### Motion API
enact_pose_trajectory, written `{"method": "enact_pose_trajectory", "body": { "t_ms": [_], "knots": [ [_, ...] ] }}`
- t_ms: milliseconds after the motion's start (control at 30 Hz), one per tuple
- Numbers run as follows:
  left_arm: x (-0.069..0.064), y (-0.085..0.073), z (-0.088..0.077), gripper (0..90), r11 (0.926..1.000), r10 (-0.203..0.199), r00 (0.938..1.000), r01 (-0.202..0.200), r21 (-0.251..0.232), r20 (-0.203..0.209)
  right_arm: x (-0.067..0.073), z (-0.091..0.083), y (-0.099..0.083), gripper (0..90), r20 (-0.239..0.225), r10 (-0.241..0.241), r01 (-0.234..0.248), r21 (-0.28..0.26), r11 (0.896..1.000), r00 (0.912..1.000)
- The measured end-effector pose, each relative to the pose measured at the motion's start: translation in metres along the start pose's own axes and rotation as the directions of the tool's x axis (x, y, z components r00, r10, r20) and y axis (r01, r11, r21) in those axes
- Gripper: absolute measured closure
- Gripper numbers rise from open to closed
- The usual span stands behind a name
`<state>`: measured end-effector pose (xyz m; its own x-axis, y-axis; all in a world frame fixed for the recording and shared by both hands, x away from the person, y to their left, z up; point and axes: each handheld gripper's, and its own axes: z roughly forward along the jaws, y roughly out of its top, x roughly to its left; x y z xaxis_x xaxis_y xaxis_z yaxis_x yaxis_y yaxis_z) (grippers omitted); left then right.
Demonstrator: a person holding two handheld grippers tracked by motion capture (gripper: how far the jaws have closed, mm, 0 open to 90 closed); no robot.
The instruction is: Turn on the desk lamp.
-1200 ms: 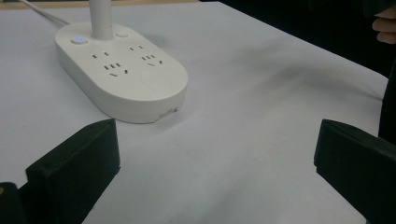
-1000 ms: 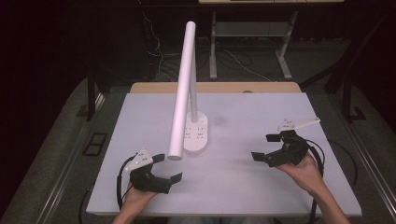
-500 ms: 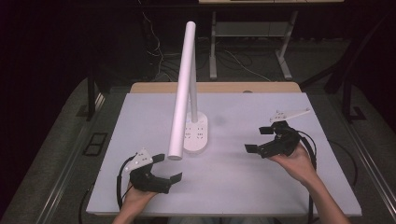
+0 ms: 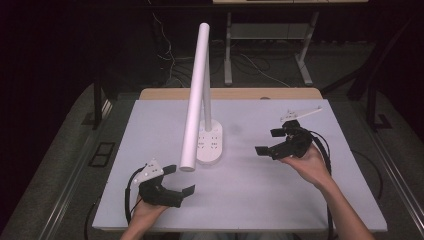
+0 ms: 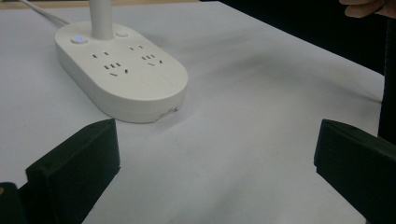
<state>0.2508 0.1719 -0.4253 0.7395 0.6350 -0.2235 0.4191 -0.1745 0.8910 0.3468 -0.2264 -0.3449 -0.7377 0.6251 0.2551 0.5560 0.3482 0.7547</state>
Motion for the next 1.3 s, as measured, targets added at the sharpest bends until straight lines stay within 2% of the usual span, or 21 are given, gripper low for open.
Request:
{"method": "enact_pose_trajectory", "body": {
  "t_ms": [167, 467, 667, 1233, 1300],
  "knots": [
    [0.0, 0.0, 0.0, 0.0, 1.0, 0.001, 1.0, -0.001, -0.001, 0.001, -0.002, 0.01, 0.006, 0.6, -0.008, 0.006, -0.006, 0.008, 1.0, 0.9999],
    [0.001, 0.0, -0.001, 0.0, 0.9999, 0.008, 0.9999, -0.008, 0.006, -0.01, -0.005, 0.023, 0.018, 0.6, -0.005, -0.012, 0.012, 0.018, 1.0, 0.9999],
    [0.0, 0.0, 0.0, 0.0, 0.9996, 0.022, 0.9997, -0.022, 0.019, -0.01, -0.011, 0.035, 0.022, 0.6, -0.004, -0.001, 0.001, 0.02, 1.0, 1.0],
    [0.0, 0.0, 0.0, 0.0, 0.9997, 0.019, 0.9998, -0.019, 0.015, -0.007, -0.02, 0.069, 0.042, 0.6, -0.011, 0.028, -0.028, 0.031, 0.999, 0.9995],
    [0.0, 0.0, 0.0, 0.0, 0.9998, 0.016, 0.9999, -0.016, 0.011, -0.004, -0.02, 0.075, 0.046, 0.6, -0.015, 0.036, -0.035, 0.018, 0.999, 0.9992]
  ]
}}
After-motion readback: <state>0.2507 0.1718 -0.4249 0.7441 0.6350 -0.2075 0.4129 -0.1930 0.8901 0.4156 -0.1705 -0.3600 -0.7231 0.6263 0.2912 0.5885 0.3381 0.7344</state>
